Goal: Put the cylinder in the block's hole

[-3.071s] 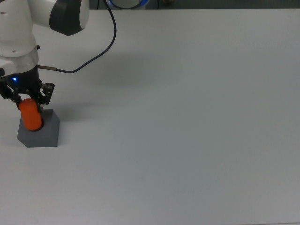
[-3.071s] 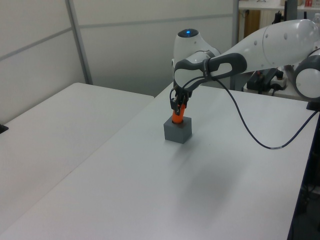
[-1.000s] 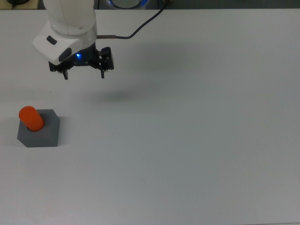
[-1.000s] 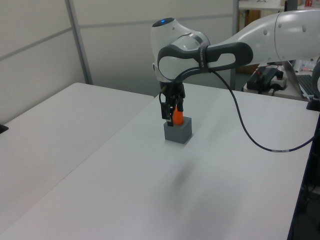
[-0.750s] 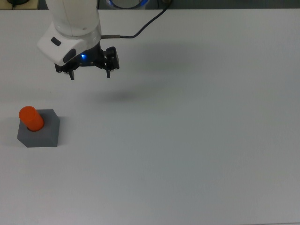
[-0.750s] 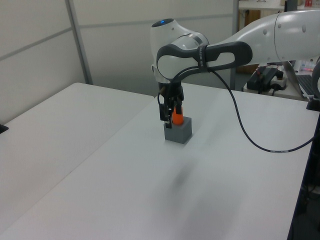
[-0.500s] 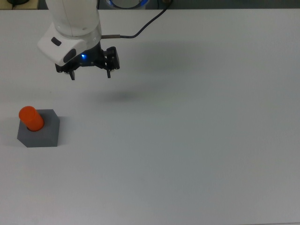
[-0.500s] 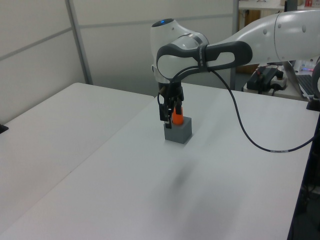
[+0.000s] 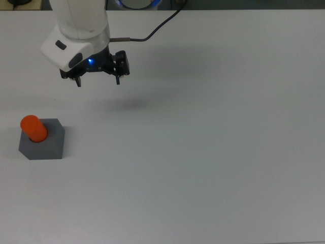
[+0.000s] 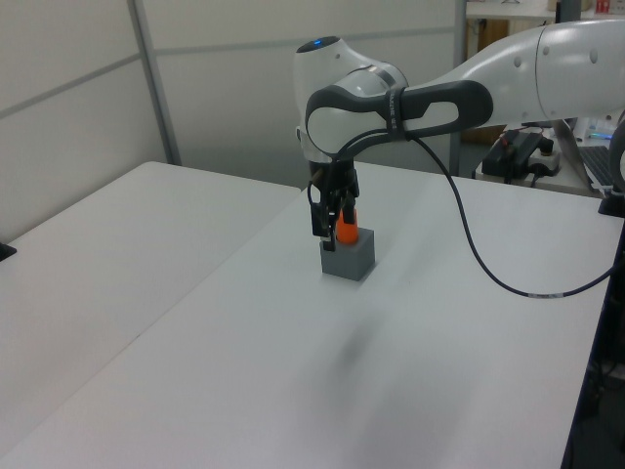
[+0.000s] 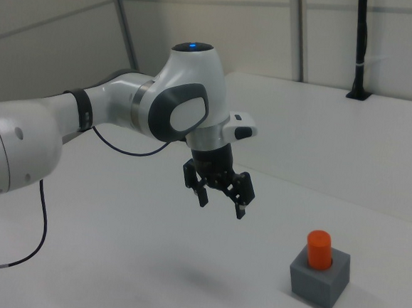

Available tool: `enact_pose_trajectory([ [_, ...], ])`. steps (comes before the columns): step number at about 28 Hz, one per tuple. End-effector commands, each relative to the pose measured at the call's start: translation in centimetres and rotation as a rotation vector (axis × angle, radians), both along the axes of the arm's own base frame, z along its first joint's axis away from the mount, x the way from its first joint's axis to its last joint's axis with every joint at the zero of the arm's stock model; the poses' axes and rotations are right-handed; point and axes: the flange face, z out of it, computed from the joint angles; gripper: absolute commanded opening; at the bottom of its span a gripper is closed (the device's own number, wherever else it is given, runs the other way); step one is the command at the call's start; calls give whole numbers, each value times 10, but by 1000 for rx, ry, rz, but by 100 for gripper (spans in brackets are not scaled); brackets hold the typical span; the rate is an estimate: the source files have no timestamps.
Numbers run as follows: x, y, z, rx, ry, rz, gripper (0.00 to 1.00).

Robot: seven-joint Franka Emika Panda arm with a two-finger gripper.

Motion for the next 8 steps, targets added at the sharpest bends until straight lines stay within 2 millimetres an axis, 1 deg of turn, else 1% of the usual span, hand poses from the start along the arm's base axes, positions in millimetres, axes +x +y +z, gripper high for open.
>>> enact_pose_trajectory([
  [1, -5, 3, 2, 17, 22, -5, 100],
  [8, -6, 2, 2, 15, 27, -4, 100],
])
